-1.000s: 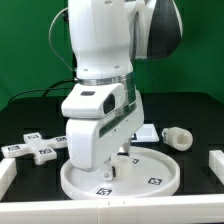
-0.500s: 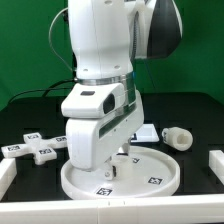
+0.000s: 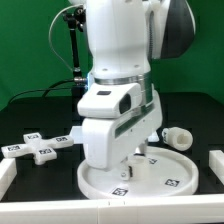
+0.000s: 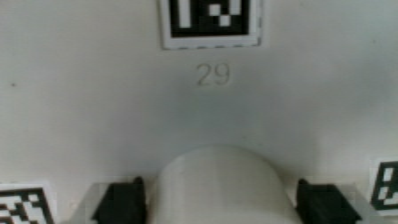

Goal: Assemble round table

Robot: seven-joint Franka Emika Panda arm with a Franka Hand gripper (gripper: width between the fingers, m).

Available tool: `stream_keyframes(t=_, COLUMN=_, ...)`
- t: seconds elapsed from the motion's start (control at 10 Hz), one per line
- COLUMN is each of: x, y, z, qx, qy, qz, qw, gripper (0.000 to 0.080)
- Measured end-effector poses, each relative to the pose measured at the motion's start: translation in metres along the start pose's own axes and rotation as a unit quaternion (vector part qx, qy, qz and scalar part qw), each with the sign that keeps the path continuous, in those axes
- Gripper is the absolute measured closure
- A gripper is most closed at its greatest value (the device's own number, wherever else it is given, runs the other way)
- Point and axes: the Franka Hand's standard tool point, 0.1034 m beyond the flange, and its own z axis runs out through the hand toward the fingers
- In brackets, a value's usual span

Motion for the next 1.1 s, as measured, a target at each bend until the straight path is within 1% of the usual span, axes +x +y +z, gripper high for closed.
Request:
stream_keyframes(t=0.2, x=0.014, y=0.0, z=0.001, qx=-0.003, qy=0.004, qz=0.008, qw=1.0, gripper=0.039)
stream_keyframes(t=0.4, x=0.021, y=-0.002, z=0.001, qx=0.001, qy=0.003, qz=0.019, qw=1.0, gripper=0.039)
stream_keyframes(t=0.5, x=0.026, y=-0.006, z=0.001, qx=0.005, qy=0.001, qz=0.027, qw=1.0, gripper=0.039)
stream_keyframes(t=0.9, x=0.026, y=-0.006, z=0.001, qx=0.006, qy=-0.001, qz=0.031, qw=1.0, gripper=0.039)
stream_keyframes(t=1.0, x=0.025, y=-0.006, z=0.002, qx=0.006, qy=-0.002, qz=0.031, qw=0.999, gripper=0.0309)
stream_keyframes(t=1.1, x=0.025, y=-0.006, z=0.002, qx=0.007, qy=-0.002, qz=0.031, qw=0.999, gripper=0.0187)
